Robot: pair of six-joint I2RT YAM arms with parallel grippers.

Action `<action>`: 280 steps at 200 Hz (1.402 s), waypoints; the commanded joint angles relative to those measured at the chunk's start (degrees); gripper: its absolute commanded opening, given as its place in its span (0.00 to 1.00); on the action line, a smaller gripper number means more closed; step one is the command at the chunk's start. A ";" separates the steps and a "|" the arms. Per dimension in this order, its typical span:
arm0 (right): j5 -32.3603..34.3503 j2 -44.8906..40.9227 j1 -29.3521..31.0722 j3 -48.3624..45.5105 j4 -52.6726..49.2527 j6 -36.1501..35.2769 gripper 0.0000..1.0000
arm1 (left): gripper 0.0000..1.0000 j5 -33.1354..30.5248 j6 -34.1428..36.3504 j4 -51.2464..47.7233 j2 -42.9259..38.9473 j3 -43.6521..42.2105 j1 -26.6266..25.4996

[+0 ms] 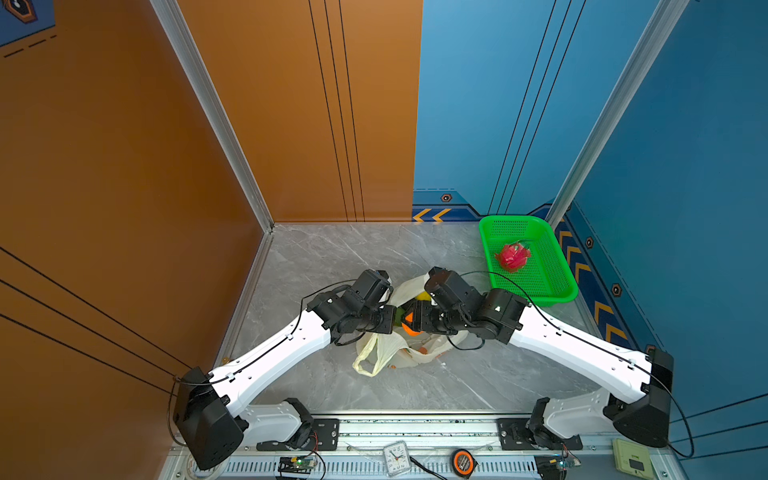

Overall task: Untie the knot of the plastic bag and take out the fruit
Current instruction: 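Carry the orange to the green basket and release it with the right gripper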

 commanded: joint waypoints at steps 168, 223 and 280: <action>-11.85 3.80 -62.11 -2.63 6.58 -17.81 0.38 | 0.00 1.03 0.72 0.10 -0.05 0.99 -0.90; -10.62 16.91 -68.43 -2.15 10.85 -22.97 0.42 | 0.00 0.89 0.11 0.08 -0.52 0.63 -1.31; -10.21 25.01 -65.87 -0.31 9.72 -24.46 0.59 | 0.00 0.41 -0.21 0.10 -0.73 0.45 -1.56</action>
